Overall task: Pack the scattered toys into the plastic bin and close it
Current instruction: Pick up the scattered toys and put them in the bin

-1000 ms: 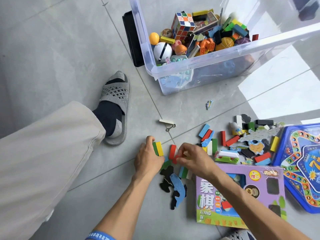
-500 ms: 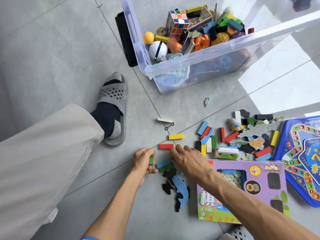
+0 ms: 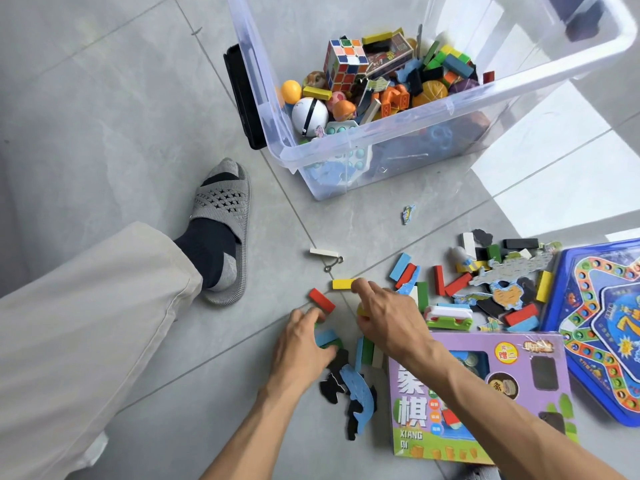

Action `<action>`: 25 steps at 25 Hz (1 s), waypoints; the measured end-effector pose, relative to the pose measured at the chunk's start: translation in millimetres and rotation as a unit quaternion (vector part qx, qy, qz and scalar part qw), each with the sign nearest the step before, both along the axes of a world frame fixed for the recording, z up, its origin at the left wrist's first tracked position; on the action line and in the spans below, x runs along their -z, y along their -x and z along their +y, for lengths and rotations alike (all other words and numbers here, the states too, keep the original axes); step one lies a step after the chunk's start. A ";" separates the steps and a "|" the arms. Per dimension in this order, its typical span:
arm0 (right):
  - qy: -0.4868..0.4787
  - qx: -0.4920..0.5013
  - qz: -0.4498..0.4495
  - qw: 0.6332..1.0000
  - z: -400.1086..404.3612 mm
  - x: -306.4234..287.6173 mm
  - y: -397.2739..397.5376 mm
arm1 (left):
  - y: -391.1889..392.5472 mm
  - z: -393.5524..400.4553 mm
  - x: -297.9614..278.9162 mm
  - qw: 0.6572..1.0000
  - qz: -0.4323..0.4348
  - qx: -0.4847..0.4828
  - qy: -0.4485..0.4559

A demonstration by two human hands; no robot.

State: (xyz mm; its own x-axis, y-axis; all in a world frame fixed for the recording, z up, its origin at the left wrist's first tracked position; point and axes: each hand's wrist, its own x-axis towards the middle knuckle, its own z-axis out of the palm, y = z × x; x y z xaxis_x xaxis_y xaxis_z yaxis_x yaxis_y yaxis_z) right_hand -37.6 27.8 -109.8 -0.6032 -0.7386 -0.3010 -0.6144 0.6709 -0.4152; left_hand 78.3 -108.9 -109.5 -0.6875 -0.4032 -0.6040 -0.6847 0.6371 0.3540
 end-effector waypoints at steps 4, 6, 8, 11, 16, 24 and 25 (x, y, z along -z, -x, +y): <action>-0.007 -0.001 0.013 1.000 -19.4 2.1 20.2 | -0.4 -2.9 -0.3 0.998 0.031 -0.009 0.049; -0.043 -0.027 0.013 0.999 -29.3 11.3 19.4 | -6.6 -6.8 -3.0 0.998 0.019 -0.019 0.056; -0.059 -0.031 0.008 0.998 -32.0 13.4 19.9 | -13.3 -9.2 -5.5 0.999 -0.003 0.006 0.052; -0.057 0.026 -0.018 0.998 -19.3 -1.3 18.0 | -13.1 -12.2 -4.1 0.997 0.007 0.037 0.072; -0.105 -0.007 -0.063 0.992 15.9 -21.4 -43.3 | -0.5 -4.0 -1.4 0.996 0.033 -0.030 0.080; -0.157 -0.070 0.027 0.985 16.6 13.2 -77.8 | 33.8 -7.0 -2.1 0.993 0.093 -0.050 0.060; -0.152 -0.069 0.028 0.985 16.7 12.7 -78.2 | 37.4 -5.0 1.0 0.994 0.084 -0.034 0.057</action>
